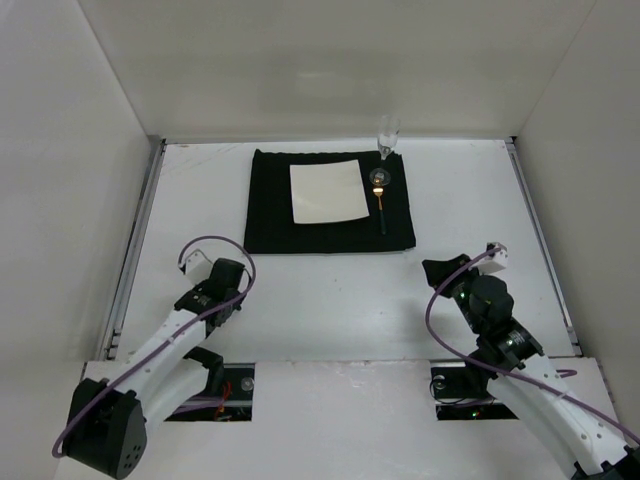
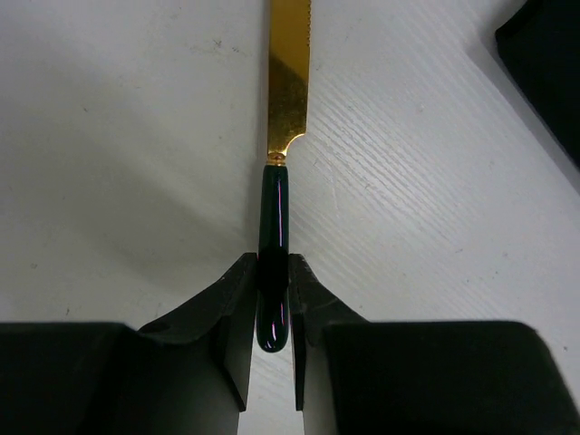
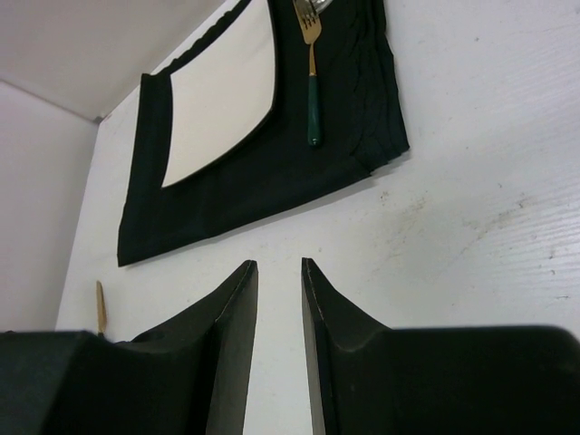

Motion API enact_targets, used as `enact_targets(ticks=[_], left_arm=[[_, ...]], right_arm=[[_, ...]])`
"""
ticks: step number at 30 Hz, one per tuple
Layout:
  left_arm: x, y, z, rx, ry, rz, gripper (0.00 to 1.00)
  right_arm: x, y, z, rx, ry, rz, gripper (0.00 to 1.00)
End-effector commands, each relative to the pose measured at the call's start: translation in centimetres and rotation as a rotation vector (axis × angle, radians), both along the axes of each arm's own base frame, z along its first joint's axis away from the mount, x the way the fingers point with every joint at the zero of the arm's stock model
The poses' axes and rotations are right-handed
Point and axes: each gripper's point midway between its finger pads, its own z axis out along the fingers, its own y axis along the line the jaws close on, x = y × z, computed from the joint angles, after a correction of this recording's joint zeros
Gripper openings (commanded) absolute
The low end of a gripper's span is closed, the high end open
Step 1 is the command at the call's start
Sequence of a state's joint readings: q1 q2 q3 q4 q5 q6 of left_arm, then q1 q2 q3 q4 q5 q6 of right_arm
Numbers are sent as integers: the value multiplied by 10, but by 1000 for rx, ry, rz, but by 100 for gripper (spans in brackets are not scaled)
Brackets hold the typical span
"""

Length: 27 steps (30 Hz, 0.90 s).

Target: Set the dinner table for one person

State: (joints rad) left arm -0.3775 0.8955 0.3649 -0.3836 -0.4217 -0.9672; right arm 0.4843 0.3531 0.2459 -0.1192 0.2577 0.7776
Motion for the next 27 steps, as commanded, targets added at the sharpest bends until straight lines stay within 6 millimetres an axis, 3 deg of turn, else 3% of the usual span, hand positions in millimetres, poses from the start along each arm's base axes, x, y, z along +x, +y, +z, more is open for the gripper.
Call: enact_targets(ticks=[1, 5, 7, 11, 18, 23, 27], left_arm=[[5, 7, 29, 28, -72, -9, 2], [21, 8, 78, 100, -164, -69, 2], [36, -1, 102, 134, -199, -139, 2], [75, -30, 130, 215, -223, -338, 3], [139, -82, 131, 211, -206, -512, 3], [188, -95, 120, 252, -179, -574, 3], [215, -96, 105, 241, -149, -577, 3]], right_arm=[[2, 3, 21, 18, -62, 8, 32], [2, 4, 21, 19, -63, 14, 32], [2, 4, 21, 20, -65, 14, 32], [2, 4, 21, 19, -63, 14, 32], [2, 4, 21, 22, -66, 14, 32], [3, 4, 21, 19, -65, 10, 32], [2, 4, 21, 23, -67, 14, 32]])
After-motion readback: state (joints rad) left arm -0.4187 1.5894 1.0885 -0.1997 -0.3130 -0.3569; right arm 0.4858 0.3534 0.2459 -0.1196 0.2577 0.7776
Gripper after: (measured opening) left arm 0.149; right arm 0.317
